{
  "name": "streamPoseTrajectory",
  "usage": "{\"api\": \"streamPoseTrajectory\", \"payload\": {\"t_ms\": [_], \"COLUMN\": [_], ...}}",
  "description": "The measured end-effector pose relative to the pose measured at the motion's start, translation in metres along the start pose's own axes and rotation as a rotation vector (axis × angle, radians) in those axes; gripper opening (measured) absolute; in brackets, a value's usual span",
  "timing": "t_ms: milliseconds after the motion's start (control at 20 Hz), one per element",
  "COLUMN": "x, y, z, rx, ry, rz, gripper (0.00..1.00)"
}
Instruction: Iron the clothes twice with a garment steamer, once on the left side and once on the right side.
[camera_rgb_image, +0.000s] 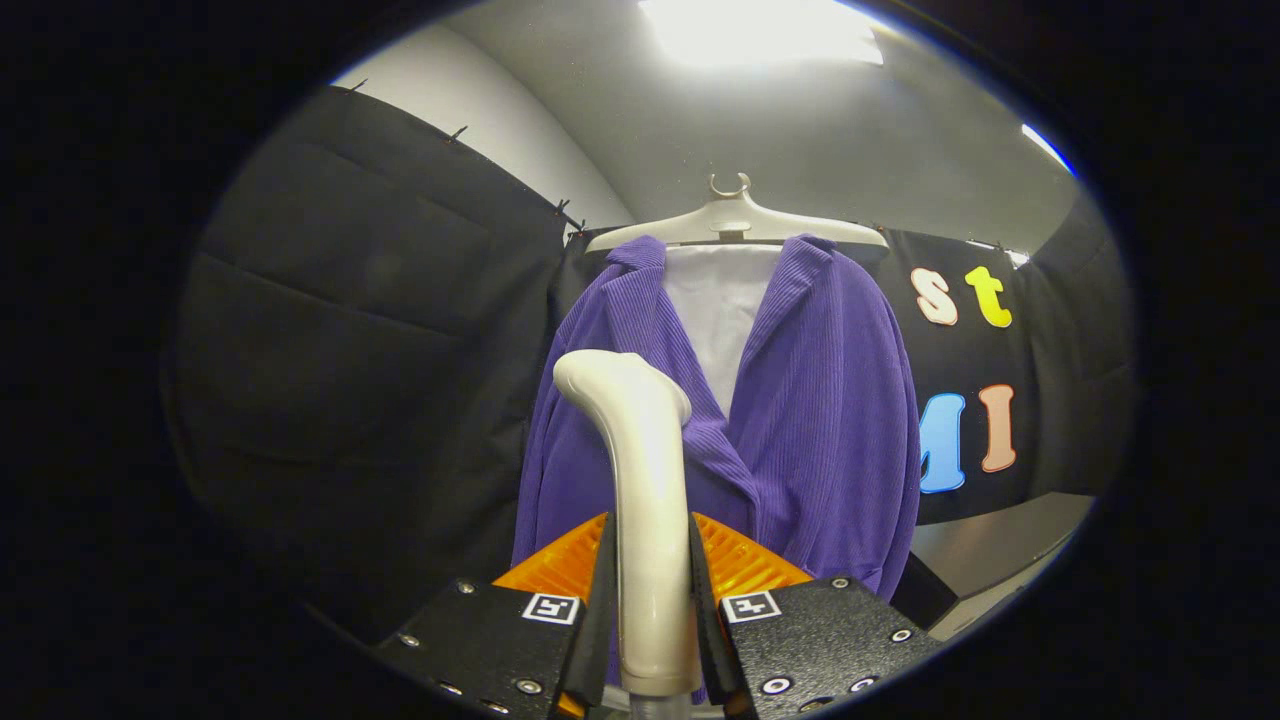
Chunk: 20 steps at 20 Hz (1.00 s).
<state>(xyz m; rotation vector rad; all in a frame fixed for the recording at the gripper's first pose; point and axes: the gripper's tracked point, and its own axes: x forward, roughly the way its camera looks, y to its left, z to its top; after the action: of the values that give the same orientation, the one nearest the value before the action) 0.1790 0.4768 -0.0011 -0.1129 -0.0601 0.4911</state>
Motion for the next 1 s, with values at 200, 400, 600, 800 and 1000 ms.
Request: {"api": "streamPoseTrajectory", "payload": {"t_ms": [200,400,600,800,1000], "x": [-0.009,-0.017,-0.025,-0.032,-0.038], "y": [0.003,0.006,0.003,-0.001,0.0], "z": [-0.022,-0.036,-0.069,-0.091,-0.104], "rx": [-0.008,0.004,0.023,0.009,-0.003], "ry": [0.031,0.046,0.106,0.139,0.162], "rz": [0.015,0.032,0.037,0.034,0.04], "gripper": [0.37,0.37,0.37,0.38,0.38]}}
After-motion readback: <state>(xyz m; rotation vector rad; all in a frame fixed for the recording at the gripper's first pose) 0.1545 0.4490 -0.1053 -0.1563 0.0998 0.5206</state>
